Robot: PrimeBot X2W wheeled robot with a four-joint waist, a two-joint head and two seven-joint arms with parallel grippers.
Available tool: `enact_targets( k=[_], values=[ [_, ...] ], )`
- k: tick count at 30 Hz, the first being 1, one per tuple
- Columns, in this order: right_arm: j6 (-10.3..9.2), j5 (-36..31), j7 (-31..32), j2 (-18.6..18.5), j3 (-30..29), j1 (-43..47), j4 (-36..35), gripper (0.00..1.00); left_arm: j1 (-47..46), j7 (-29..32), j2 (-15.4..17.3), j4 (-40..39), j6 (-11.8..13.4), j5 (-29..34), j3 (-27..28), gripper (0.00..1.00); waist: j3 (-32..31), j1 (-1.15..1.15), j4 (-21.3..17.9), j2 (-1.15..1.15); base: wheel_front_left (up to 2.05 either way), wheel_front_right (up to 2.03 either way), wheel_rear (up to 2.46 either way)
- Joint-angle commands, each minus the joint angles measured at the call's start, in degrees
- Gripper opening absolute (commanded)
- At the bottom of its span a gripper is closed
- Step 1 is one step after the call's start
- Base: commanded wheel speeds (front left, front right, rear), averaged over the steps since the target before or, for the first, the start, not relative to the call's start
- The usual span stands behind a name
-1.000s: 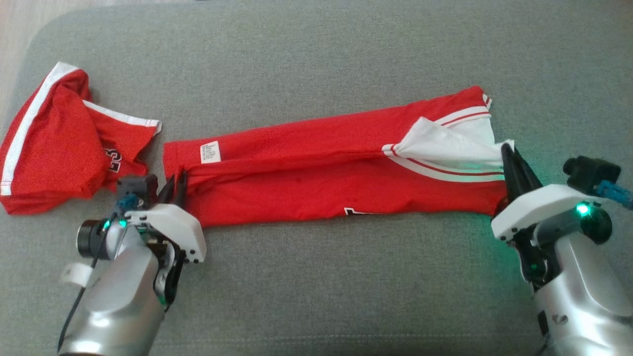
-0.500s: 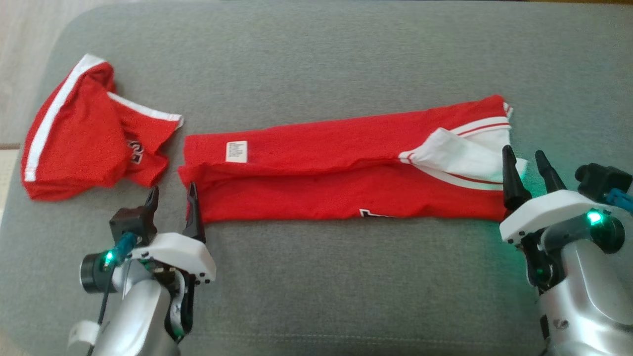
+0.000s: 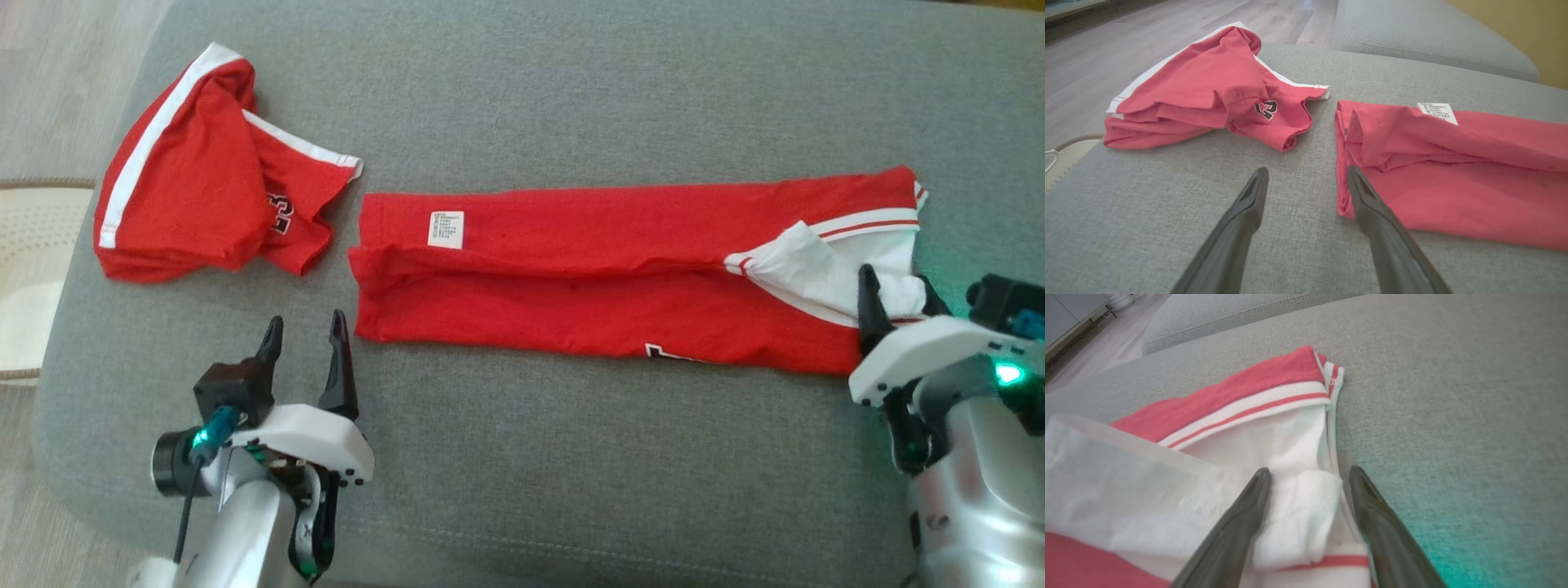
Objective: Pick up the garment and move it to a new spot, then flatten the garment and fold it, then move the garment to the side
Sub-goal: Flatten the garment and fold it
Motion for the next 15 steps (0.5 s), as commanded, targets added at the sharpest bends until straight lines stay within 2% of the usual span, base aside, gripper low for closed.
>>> enact_targets(
  k=[1, 2, 3, 8, 15],
  values=[
    [0.36, 0.2, 1.5, 0.6, 1.9, -1.0, 0.4, 0.69, -1.2, -0.7, 0.2, -1.5, -0.4, 0.8, 2.4, 1.00, 0.3, 0.00, 0.2, 0.00, 0.00, 0.00, 0.00],
    [0.36, 0.4, 1.7, 0.8, 2.4, -1.1, 0.7, 0.20, -1.4, -0.7, 0.0, -1.4, -0.5, 1.1, 2.6, 1.00, 0.4, 0.00, 0.2, 0.00, 0.00, 0.00, 0.00],
    [0.36, 0.8, 1.9, 0.9, 2.9, -1.1, 1.0, 0.00, -1.5, -0.7, -0.2, -1.3, -0.7, 1.3, 2.9, 1.00, 0.5, 0.00, 0.1, 0.00, 0.00, 0.00, 0.00],
    [0.36, 2.4, 0.4, 0.9, 3.2, -1.7, 0.8, 0.00, -2.0, -0.7, -0.9, -1.0, -1.5, 2.0, 3.8, 1.00, 0.6, 0.00, -0.8, 0.00, 0.00, 0.00, 0.00],
    [0.36, 2.3, -4.0, -1.4, -2.1, -3.3, -0.1, 0.00, -2.0, -0.7, -1.3, -0.7, -2.3, 2.9, 4.8, 1.00, 0.0, 0.00, -3.6, 0.00, 0.00, 0.00, 0.00]
  ],
)
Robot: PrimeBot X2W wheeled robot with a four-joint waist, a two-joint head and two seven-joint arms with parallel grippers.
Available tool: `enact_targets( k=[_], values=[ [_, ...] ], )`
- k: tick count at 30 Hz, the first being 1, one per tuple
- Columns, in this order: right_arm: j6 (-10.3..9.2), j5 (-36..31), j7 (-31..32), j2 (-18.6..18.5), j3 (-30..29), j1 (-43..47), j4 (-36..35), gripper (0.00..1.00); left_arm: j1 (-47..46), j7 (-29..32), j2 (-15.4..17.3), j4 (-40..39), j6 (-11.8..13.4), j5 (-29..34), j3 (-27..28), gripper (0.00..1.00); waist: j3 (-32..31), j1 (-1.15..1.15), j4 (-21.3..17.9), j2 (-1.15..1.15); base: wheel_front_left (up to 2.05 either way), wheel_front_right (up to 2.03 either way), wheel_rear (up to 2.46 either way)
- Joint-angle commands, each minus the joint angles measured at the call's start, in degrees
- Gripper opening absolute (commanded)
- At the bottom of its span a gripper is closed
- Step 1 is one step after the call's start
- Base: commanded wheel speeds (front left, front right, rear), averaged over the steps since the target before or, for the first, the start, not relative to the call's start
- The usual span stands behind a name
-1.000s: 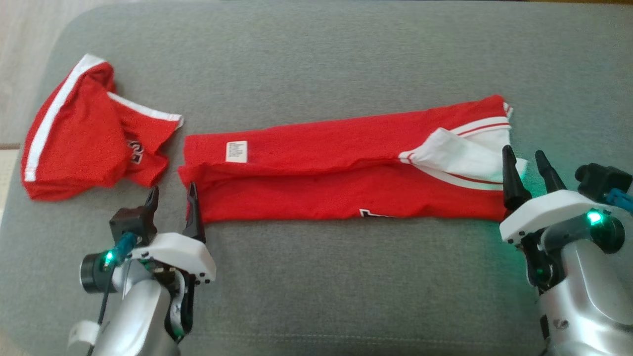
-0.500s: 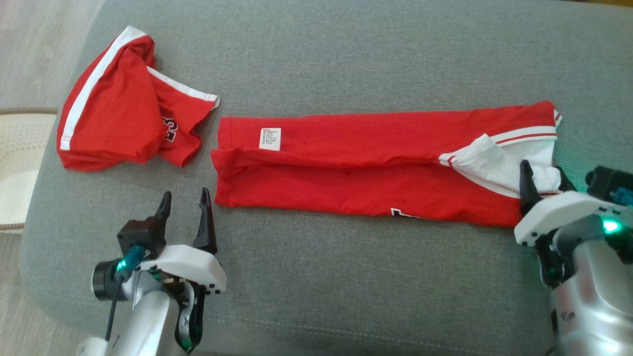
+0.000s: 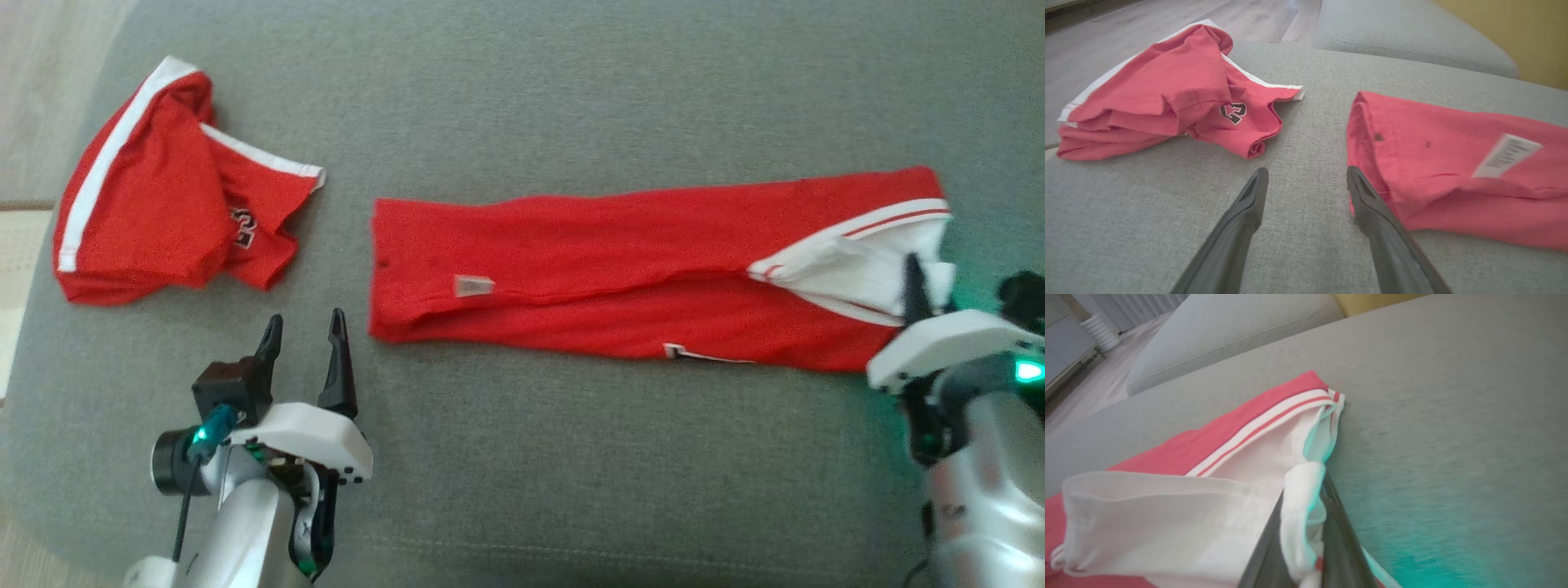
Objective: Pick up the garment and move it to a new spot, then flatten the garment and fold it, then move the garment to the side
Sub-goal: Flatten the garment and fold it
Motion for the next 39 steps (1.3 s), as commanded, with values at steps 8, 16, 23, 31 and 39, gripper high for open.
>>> enact_targets(
  k=[8, 16, 23, 31, 39],
  values=[
    [0.36, -1.0, -2.5, -2.9, -2.0, -2.1, -5.7, 0.00, -1.6, -0.7, 0.2, -0.7, -1.0, 0.7, 2.4, 1.00, -1.1, 0.00, -4.0, 0.00, 0.00, 0.00, 0.00],
    [0.36, 2.8, -0.6, -0.3, 10.9, -0.1, -16.7, 0.00, -1.1, -0.7, 0.2, -0.1, -1.1, -0.3, 1.0, 1.00, -2.3, 0.00, -4.8, 0.00, 0.00, 0.00, 0.00],
    [0.36, 7.1, 3.7, 0.6, 21.0, 2.5, -23.8, 0.00, -0.9, -0.7, 0.2, 0.1, -1.0, -1.1, -1.2, 1.00, -3.0, 0.00, -2.0, 0.00, 0.00, 0.00, 0.00],
    [0.36, 9.3, 7.1, 1.8, 29.8, 3.5, -25.1, 0.00, -0.4, -0.7, 0.2, 0.3, -0.7, -2.4, -4.7, 1.00, -3.3, 0.00, 4.5, 0.00, 0.00, 0.00, 0.00],
    [0.36, 9.6, 6.7, 2.7, 35.5, -0.1, -20.2, 0.00, -0.4, -0.7, 0.2, 0.2, -0.1, -3.7, -7.8, 1.00, -2.4, 0.00, 10.2, 0.00, 0.00, 0.00, 0.00]
  ],
)
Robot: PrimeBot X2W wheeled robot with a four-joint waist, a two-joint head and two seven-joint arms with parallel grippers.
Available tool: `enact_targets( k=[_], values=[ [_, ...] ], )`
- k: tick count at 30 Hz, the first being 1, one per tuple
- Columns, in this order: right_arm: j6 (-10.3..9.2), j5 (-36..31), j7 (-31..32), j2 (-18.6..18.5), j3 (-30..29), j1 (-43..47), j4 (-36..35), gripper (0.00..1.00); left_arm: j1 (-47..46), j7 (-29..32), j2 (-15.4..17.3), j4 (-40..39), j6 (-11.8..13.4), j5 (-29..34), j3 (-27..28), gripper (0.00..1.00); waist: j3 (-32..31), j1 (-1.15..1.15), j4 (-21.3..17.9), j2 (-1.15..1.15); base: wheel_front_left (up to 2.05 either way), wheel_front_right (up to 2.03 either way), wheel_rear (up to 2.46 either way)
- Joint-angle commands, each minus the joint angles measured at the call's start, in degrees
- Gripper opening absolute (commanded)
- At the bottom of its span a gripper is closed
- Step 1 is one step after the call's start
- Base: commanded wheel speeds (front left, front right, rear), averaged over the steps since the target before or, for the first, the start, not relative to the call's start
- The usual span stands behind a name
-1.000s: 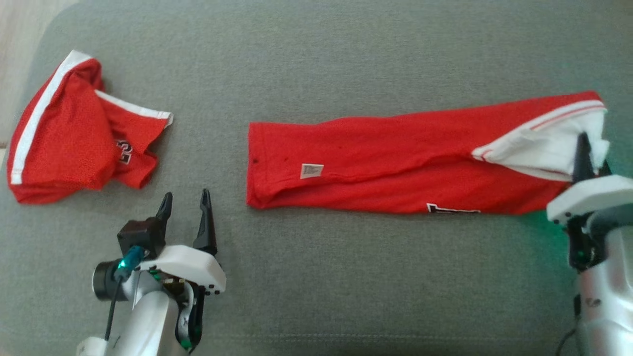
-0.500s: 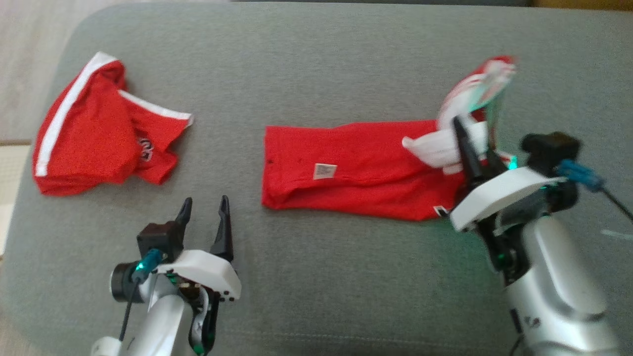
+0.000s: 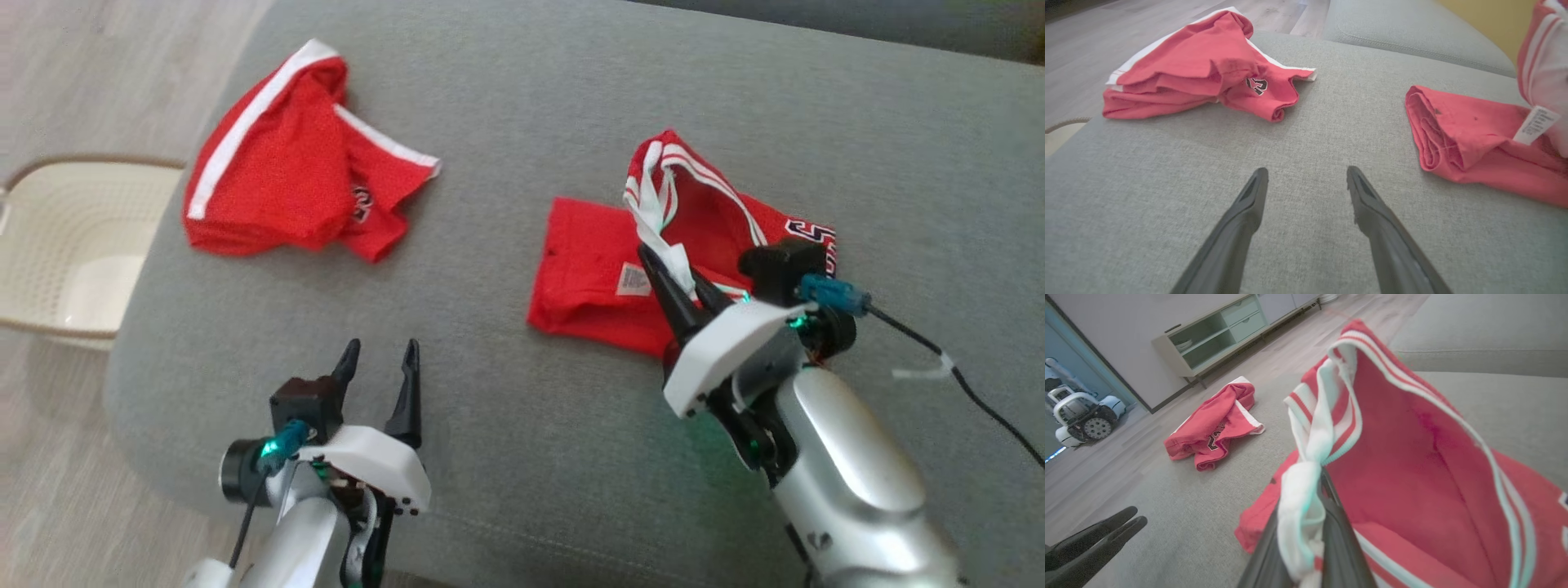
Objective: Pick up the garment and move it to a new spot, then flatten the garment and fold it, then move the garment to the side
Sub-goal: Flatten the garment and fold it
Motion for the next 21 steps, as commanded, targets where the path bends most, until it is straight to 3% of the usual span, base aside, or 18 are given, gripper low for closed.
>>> enact_targets(
  k=[1, 5, 6, 7, 8, 14, 21],
  values=[
    [0.37, 0.1, -1.0, 1.2, 1.2, -2.9, -1.3, 0.00, -0.8, -0.7, 0.4, -1.6, 0.3, -0.4, 1.2, 1.00, 0.6, 0.00, 1.6, 0.00, 0.00, 0.00, 0.00],
    [0.37, 2.3, -3.3, 1.3, 4.2, -6.3, 2.6, 0.00, -1.4, -0.7, 0.4, -1.7, 0.9, -1.3, -0.2, 1.00, 1.1, 0.00, 3.2, 0.00, 0.00, 0.00, 0.00],
    [0.37, 2.8, -3.9, 1.3, 5.0, -6.9, 3.2, 0.19, -1.5, -0.7, 0.4, -1.7, 1.1, -1.4, -0.3, 1.00, 1.1, 0.00, 3.4, 0.00, 0.00, 0.00, 0.00],
    [0.37, 3.7, -4.5, 1.3, 5.5, -7.4, 3.8, 0.65, -1.5, -0.7, 0.4, -1.7, 1.2, -1.5, -0.5, 1.00, 1.2, 0.00, 3.5, 0.00, 0.00, 0.00, 0.00],
    [0.37, 4.5, -5.3, 1.3, 6.1, -7.9, 4.3, 1.00, -1.5, -0.7, 0.4, -1.7, 1.3, -1.6, -0.6, 1.00, 1.2, 0.00, 3.5, 0.00, 0.00, 0.00, 0.00],
    [0.37, 3.6, -11.3, 1.3, 5.2, -10.1, 7.9, 1.00, -1.9, -0.7, 0.4, -1.9, 1.9, -1.7, -0.1, 1.00, 1.1, 0.00, 2.0, 0.00, 0.00, 0.00, 0.00],
    [0.37, -2.2, -17.7, 1.3, -3.4, -9.7, 12.0, 1.00, -2.1, -0.7, 0.4, -2.6, 2.0, -0.4, 1.8, 1.00, 0.9, 0.00, -1.9, 0.00, 0.00, 0.00, 0.00]
  ],
)
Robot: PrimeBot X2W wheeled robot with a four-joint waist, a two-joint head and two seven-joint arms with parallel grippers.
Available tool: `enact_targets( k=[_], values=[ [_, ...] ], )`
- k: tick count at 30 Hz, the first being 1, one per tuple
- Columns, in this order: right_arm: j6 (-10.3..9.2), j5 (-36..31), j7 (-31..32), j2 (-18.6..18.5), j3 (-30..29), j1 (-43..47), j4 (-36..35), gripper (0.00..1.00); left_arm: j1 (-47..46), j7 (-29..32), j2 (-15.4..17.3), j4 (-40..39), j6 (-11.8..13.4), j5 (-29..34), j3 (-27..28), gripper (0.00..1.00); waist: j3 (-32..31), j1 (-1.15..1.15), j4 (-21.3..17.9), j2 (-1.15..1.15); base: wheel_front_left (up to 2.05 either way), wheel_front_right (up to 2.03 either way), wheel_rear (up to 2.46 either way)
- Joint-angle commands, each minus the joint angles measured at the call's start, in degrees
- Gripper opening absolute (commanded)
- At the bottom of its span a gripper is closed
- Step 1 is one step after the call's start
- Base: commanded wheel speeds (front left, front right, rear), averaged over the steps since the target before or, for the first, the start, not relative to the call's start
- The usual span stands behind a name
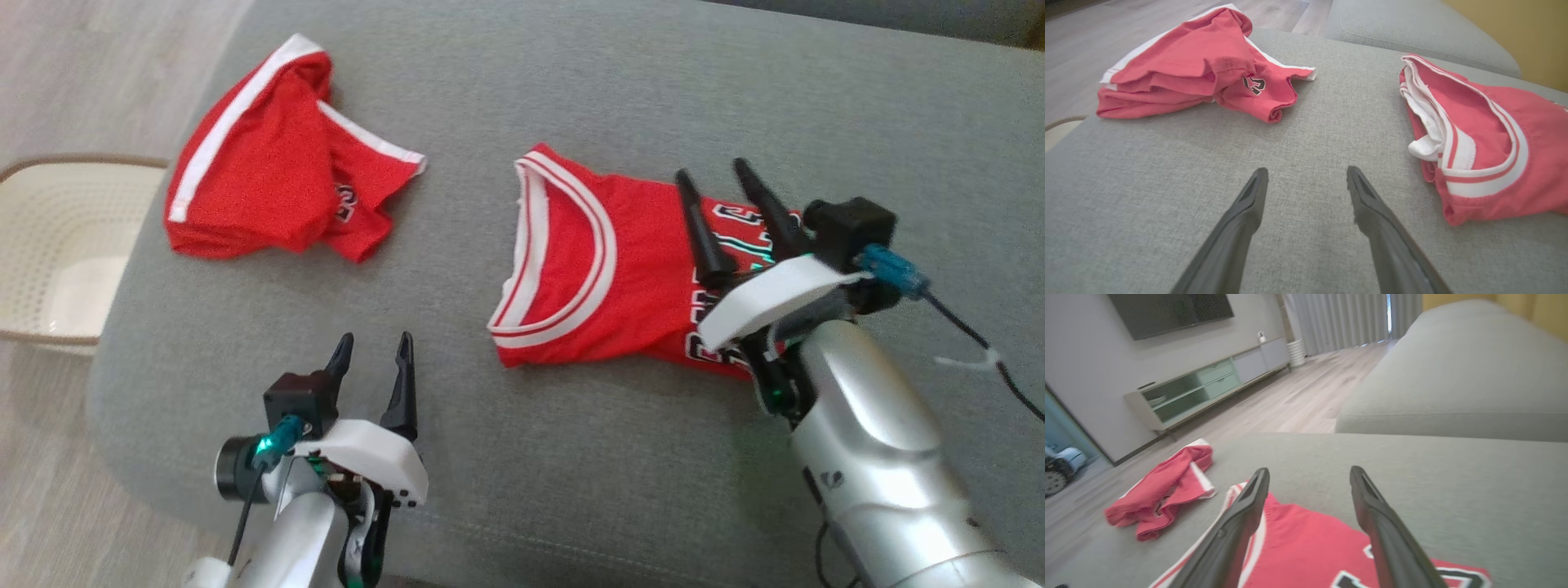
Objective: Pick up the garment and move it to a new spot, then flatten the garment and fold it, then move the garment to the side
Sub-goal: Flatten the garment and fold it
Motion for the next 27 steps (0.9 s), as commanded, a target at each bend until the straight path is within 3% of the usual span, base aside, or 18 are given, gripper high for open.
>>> enact_targets(
  k=[1, 14, 27],
  values=[
    [0.37, -1.8, -1.7, 1.2, -2.0, -0.3, -0.9, 1.00, -1.9, -0.7, 0.4, -2.0, 0.2, 0.8, 2.5, 1.00, -0.1, 0.00, -2.0, 0.00, 0.00, 0.00, 0.00],
    [0.37, -7.8, -4.2, 1.2, -14.8, 6.9, -1.2, 1.00, -1.2, -0.7, 0.4, -3.2, 0.0, 4.6, 7.8, 1.00, -1.3, 0.00, -8.0, 0.00, 0.00, 0.00, 0.00],
    [0.37, -7.3, -4.3, 1.2, -16.8, 12.3, -4.1, 1.00, 1.7, -0.7, 0.4, -3.9, -0.6, 7.1, 12.9, 1.00, -4.4, 0.00, -12.6, 0.00, 0.00, 0.00, 0.00]
  ],
)
